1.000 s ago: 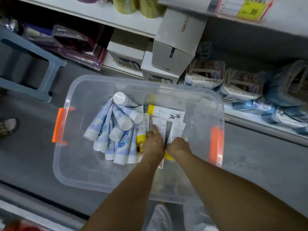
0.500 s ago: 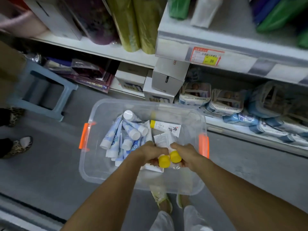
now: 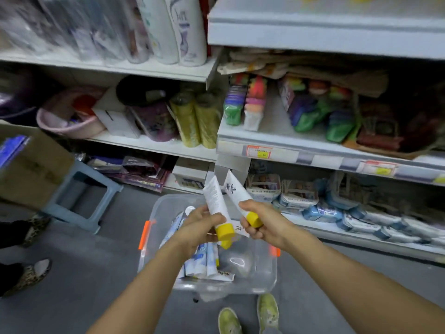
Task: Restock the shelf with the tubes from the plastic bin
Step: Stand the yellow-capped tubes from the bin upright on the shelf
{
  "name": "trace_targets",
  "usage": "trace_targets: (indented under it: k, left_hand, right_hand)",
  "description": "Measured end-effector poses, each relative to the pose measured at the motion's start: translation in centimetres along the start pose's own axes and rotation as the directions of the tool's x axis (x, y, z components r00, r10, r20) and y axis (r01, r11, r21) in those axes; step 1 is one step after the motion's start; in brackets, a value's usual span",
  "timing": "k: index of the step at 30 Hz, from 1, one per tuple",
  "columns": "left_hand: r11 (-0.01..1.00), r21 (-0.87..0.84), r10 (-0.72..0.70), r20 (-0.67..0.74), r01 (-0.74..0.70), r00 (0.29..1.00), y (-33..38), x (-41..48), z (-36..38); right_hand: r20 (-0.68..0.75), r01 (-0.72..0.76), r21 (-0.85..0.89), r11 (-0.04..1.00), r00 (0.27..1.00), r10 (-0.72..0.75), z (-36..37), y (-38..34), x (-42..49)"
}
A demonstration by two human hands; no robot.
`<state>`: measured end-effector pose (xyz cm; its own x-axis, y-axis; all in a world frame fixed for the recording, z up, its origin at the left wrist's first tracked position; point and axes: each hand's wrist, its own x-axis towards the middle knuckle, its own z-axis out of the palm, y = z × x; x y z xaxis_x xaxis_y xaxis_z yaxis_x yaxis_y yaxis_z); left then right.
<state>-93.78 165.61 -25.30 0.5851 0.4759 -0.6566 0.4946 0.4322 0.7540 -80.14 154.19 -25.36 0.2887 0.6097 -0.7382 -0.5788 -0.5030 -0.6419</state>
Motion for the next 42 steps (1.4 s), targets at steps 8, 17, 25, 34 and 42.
trace_targets:
  k: [8, 17, 25, 34, 42]
  left_hand:
    - [0.981, -0.059, 0.183, 0.004, -0.183, 0.983, 7.1, -4.5, 0.8]
    - [0.896, -0.016, 0.444, 0.063, -0.444, 0.894, 17.1, -7.7, 5.0]
    - [0.815, -0.066, 0.579, 0.048, -0.576, 0.814, 24.8, -8.2, 10.9]
    - [0.782, -0.062, 0.621, -0.009, -0.621, 0.783, 30.7, -5.7, 17.0]
    - [0.754, -0.089, 0.644, -0.097, -0.651, 0.759, 32.9, -3.7, 20.9]
  right_hand:
    - [-0.041, 0.229, -0.025, 0.973, 0.972, -0.23, -0.1, -5.7, -6.6]
    - [-0.024, 0.542, -0.133, 0.83, 0.835, -0.549, -2.8, -13.2, -13.1]
    - [-0.15, 0.685, -0.309, 0.659, 0.65, -0.745, -8.8, -22.1, -18.2]
    - [-0.317, 0.686, -0.495, 0.533, 0.429, -0.846, -18.0, -33.1, -15.8]
    - [-0.275, 0.575, -0.63, 0.522, 0.464, -0.842, -21.9, -37.7, -11.7]
